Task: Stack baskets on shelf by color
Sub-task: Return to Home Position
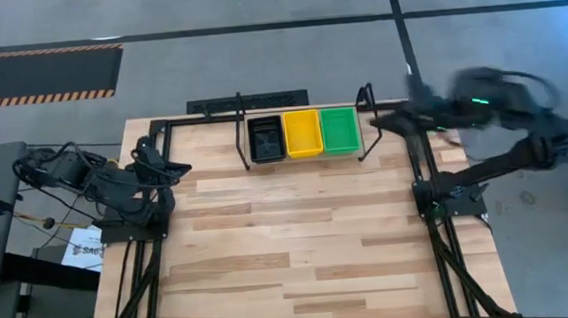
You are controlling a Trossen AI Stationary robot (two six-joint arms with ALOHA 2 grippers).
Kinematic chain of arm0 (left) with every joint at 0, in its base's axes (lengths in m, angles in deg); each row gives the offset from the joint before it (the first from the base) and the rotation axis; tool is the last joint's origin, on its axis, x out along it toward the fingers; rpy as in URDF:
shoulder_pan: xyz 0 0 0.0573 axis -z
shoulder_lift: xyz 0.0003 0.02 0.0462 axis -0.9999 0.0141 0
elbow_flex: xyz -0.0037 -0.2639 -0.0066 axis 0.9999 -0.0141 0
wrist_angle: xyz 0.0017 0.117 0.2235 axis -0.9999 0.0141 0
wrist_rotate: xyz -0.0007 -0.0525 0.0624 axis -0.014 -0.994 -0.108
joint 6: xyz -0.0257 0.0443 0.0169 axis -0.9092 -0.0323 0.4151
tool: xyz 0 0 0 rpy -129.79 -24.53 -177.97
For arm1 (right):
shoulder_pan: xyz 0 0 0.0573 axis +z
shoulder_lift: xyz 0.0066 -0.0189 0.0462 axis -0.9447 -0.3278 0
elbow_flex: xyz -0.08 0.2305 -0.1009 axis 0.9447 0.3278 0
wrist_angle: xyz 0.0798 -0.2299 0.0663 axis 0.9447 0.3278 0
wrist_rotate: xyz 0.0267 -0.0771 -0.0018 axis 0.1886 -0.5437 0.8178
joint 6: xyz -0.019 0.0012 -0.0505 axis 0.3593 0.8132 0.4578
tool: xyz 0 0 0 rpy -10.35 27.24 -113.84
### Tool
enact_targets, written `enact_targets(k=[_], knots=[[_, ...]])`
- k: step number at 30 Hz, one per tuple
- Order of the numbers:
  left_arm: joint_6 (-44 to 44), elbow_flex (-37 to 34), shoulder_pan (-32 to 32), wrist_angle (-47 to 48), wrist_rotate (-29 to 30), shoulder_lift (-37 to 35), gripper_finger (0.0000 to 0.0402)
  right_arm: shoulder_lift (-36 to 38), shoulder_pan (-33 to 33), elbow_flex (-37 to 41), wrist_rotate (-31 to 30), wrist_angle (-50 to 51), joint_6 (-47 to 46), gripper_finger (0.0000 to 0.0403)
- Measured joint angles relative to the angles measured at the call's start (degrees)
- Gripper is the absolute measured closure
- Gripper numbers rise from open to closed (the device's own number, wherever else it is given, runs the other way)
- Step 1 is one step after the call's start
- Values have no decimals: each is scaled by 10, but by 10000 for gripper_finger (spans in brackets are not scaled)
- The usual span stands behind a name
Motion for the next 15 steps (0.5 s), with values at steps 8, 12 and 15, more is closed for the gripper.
enact_targets(k=[8,12,15], knots=[[35,-237,1,-249,-63,-170,401,153,211,165,-8,-135,-49,403],[23,-369,0,-380,-99,-267,401,211,279,289,-49,-236,-50,403],[24,-450,0,-477,-121,-325,401,249,308,376,-81,-302,-75,403]])
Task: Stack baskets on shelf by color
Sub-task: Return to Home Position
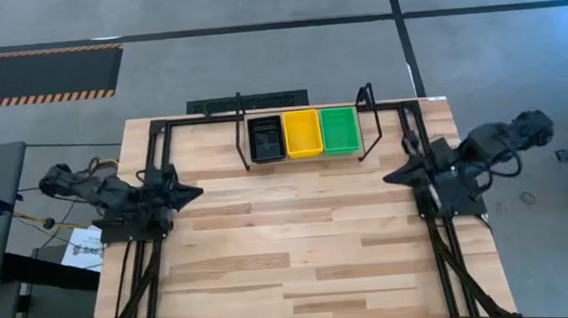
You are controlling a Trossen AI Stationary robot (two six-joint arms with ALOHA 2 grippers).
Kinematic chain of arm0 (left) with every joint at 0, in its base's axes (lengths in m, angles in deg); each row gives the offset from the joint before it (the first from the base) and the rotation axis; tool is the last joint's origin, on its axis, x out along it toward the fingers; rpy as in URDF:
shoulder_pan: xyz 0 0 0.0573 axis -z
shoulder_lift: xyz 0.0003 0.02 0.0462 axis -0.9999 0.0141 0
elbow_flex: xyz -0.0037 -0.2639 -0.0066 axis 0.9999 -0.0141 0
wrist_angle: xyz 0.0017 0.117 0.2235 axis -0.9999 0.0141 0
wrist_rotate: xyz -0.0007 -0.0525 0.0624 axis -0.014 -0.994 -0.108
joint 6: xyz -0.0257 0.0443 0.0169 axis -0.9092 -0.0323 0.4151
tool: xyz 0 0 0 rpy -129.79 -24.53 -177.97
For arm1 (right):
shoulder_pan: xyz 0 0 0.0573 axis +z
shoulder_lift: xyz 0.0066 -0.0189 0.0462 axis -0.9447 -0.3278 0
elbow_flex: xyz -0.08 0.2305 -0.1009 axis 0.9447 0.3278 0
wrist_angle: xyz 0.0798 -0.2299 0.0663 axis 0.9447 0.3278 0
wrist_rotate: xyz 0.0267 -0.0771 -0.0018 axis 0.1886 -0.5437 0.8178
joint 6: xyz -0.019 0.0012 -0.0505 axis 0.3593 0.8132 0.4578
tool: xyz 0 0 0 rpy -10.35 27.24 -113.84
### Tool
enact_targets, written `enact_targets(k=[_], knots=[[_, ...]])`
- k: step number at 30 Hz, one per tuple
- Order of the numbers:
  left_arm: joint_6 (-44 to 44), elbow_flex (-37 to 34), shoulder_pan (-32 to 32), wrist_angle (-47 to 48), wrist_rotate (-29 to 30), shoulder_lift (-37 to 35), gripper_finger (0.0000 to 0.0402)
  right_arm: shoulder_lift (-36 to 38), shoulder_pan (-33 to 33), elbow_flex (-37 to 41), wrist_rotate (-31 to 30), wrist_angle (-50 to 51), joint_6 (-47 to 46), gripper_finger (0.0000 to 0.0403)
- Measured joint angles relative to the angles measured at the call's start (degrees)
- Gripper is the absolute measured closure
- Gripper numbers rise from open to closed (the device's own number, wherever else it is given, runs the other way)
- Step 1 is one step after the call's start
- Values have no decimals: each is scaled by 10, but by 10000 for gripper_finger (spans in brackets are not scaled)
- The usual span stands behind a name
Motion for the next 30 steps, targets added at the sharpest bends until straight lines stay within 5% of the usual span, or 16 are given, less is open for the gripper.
enact_targets(k=[6,20,30], knots=[[8,-73,0,-69,-9,-59,401,56,45,163,-10,-179,-13,403],[26,-75,-26,-66,3,-61,401,180,72,512,-35,-628,25,403],[71,-76,-138,-65,-31,-61,401,321,40,543,-43,-561,90,403]])
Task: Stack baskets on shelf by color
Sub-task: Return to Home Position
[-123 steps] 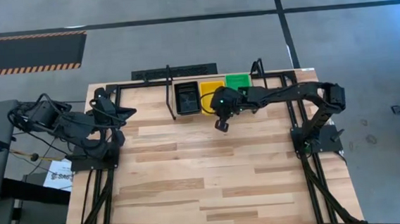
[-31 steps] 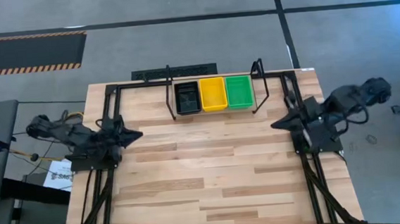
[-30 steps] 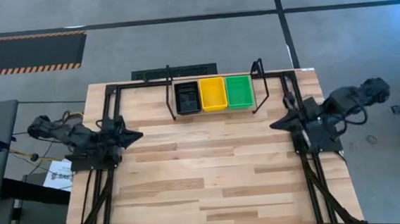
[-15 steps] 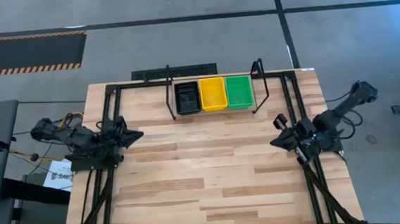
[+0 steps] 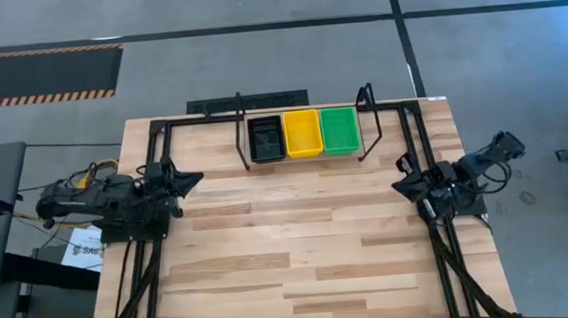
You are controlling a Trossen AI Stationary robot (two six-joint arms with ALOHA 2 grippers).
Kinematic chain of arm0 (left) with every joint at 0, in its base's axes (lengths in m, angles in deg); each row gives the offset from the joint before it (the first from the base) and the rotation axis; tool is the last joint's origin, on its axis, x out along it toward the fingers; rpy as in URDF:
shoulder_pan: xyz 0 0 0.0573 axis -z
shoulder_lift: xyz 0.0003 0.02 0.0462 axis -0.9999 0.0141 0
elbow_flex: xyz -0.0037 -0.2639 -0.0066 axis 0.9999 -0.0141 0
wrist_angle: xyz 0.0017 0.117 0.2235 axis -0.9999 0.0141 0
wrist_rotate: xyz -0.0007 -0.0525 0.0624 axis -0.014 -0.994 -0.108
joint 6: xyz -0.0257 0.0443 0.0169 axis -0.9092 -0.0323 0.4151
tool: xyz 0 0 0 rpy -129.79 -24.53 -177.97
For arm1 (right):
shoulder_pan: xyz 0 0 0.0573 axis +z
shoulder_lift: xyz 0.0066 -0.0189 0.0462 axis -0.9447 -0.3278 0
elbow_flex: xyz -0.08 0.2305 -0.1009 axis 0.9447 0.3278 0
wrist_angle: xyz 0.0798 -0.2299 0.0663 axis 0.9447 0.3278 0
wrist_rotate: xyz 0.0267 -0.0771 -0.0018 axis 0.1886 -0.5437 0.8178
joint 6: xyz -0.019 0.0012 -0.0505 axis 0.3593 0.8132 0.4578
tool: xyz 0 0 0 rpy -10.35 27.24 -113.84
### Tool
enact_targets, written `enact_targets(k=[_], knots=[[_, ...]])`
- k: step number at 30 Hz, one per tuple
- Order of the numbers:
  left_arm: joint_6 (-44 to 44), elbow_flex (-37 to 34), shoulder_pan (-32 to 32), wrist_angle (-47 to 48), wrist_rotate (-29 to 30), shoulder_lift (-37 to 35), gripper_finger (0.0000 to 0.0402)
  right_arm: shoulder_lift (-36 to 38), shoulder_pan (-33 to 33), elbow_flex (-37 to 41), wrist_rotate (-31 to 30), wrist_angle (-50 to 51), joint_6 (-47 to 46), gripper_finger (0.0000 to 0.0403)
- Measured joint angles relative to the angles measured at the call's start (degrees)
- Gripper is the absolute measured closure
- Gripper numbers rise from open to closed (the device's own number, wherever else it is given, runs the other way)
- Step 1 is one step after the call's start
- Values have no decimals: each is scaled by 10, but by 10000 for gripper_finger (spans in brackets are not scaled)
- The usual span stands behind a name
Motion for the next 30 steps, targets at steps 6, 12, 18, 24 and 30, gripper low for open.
enact_targets(k=[6,12,18,24,30], knots=[[-14,0,-84,31,-100,-2,401,35,-72,-9,-18,137,-66,403],[-25,0,-118,87,-166,-2,401,36,-127,-38,-15,238,-97,403],[-23,-5,-119,84,-172,-2,401,36,-139,-54,-12,305,-99,403],[-30,-73,-117,20,-215,-2,401,36,-138,-54,-11,318,-100,402],[-35,-132,-117,-80,-216,-2,401,36,-138,-54,-11,317,-156,401]])
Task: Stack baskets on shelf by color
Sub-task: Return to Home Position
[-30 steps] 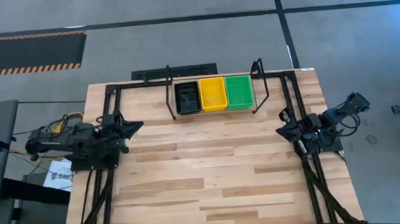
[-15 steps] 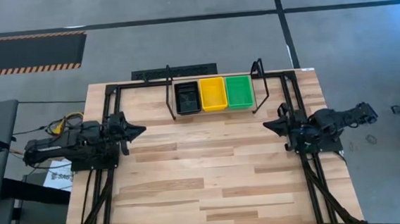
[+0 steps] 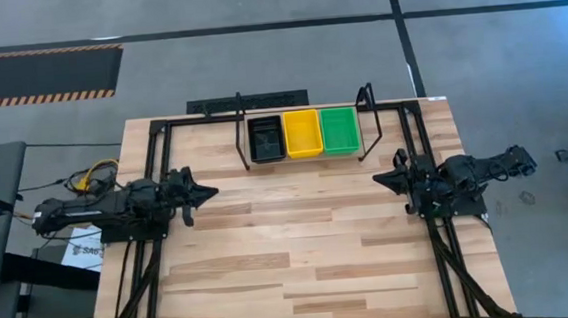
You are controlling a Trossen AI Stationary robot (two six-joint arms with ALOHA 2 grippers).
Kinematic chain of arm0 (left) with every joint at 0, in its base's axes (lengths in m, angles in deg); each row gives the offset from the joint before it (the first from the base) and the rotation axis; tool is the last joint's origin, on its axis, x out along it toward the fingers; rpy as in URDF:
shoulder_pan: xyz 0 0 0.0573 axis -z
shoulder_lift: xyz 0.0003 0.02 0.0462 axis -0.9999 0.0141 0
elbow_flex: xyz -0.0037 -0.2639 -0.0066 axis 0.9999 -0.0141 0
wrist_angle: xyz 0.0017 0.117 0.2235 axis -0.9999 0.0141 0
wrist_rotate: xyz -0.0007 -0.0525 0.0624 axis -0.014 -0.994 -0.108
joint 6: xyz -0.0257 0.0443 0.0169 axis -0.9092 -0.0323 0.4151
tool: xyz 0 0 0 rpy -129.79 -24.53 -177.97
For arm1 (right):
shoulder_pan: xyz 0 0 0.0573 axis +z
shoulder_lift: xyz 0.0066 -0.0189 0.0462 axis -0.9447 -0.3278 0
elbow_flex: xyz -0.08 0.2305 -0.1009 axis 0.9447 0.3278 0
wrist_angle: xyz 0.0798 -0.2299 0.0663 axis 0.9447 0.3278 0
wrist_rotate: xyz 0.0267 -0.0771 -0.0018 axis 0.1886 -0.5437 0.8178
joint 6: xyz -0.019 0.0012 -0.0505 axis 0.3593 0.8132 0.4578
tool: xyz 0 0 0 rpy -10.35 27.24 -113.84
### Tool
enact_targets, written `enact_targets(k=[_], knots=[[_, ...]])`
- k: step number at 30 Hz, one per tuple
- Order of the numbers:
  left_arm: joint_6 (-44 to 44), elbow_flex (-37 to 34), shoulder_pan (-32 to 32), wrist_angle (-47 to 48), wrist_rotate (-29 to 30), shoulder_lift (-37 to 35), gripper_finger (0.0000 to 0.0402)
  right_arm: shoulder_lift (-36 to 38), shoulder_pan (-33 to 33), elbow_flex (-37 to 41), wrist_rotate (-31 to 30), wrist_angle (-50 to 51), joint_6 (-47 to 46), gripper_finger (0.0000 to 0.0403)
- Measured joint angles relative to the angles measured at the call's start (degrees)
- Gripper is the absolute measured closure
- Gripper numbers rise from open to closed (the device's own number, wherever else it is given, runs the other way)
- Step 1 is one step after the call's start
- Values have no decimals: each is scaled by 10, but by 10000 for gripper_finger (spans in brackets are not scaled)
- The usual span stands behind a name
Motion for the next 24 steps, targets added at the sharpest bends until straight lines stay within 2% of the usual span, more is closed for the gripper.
enact_targets(k=[4,8,14,17,21,24], knots=[[-26,0,0,10,30,0,401,0,-4,0,-14,7,-17,392],[-28,0,0,10,34,0,401,0,-6,0,-14,23,-13,379],[-27,0,0,11,38,0,401,-2,-5,0,-15,79,78,367],[9,0,0,10,50,0,401,-3,-5,0,-15,114,114,366],[27,0,0,10,53,0,401,-3,-4,0,-14,112,147,365],[41,0,0,11,33,0,401,-2,-4,0,38,98,193,365]])
